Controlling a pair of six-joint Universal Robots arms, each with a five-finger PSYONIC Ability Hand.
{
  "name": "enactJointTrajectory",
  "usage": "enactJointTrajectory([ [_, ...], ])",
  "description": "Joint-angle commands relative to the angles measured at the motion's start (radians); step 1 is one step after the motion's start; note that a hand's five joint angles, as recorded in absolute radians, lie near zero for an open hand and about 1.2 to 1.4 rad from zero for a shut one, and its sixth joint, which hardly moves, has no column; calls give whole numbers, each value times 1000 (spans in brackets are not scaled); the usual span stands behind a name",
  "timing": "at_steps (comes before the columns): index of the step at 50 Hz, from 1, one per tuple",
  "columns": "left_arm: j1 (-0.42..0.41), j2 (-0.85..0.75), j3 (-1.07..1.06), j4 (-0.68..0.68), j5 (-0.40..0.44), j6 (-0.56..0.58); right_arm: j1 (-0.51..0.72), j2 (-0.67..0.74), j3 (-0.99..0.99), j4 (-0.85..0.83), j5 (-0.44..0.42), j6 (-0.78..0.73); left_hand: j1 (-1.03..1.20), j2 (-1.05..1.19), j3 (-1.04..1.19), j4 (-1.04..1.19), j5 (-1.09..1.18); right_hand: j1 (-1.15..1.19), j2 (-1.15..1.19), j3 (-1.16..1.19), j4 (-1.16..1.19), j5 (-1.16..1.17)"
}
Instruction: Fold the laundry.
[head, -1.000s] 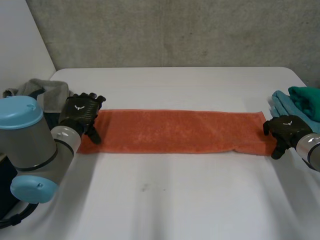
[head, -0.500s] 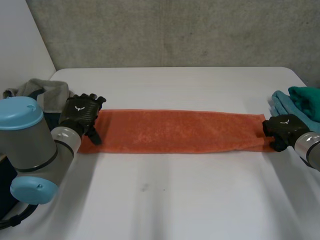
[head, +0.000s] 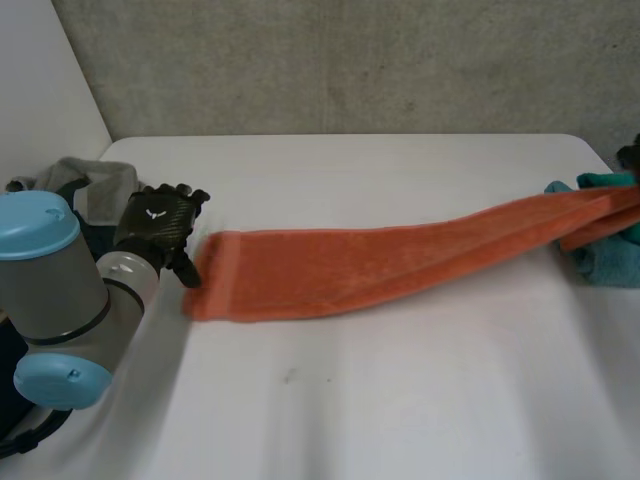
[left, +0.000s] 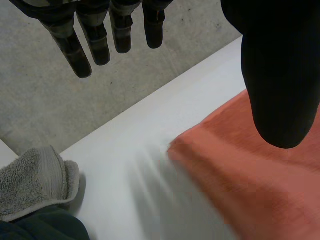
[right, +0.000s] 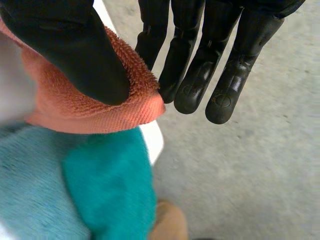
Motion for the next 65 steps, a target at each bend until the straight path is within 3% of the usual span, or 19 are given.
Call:
enactJointTrajectory([
  [1,0,2,0,0,0,0,-89,-8,-59,3,-6,4,-18,-26,-35,-27,-48,440,222,218,209,239],
  [11,-1,2,-2,0,-2,0,-57,-7,-188,11,-70,-9,-18,-26,-35,-27,-48,440,222,218,209,239],
  [17,0,8,0,0,-3,-2,175,10,-237,-3,-190,-17,-18,-26,-35,-27,-48,440,222,218,209,239],
  [22,3,25,-6,-1,-8,-5,435,123,-279,-22,-289,-49,-18,-26,-35,-27,-48,440,222,218,209,239],
  [30,8,48,-20,-1,-5,-5,754,379,-328,-14,-316,-187,-18,-26,-35,-27,-48,440,222,218,209,239],
  [35,6,48,-22,-1,-3,-5,842,531,-342,-2,-291,-270,-18,-26,-35,-27,-48,440,222,218,209,239],
  [38,3,49,-20,0,-2,-5,858,579,-352,7,-241,-285,-18,-26,-35,-27,-48,380,162,158,149,179],
  [41,2,55,-3,-1,-3,-5,856,571,-358,9,-198,-264,-18,-26,-35,-27,-48,-604,-821,-825,-834,-804],
  [42,2,58,-2,-1,-2,-3,856,559,-360,7,-169,-240,-18,-26,-35,-27,-48,-782,-999,-1004,-1013,-982],
  [45,-3,71,26,-1,-5,-2,847,530,-363,7,-150,-157,-18,-26,-35,-27,-48,-782,-999,-1004,-1013,-982],
  [49,-21,81,75,-5,-8,-5,826,392,-340,6,-119,102,-18,-26,-35,-27,-48,-782,-999,-1004,-1013,-982],
  [50,-44,83,92,-3,-8,-6,810,322,-323,9,-112,223,-18,-26,-35,-27,-48,-782,-999,-1004,-1013,-982],
  [54,-131,77,136,-3,-8,-5,715,210,-253,14,-89,458,-18,-26,-35,-27,-48,-782,-999,-1004,-1013,-982],
  [58,-222,49,170,-1,-6,-3,606,160,-167,35,-80,566,-14,-23,-31,-23,-44,-782,-999,-1004,-1013,-982],
  [65,-362,-136,263,-6,-5,0,447,124,-12,110,-76,548,-14,-23,-31,-23,-44,-782,-999,-1004,-1013,-982],
])
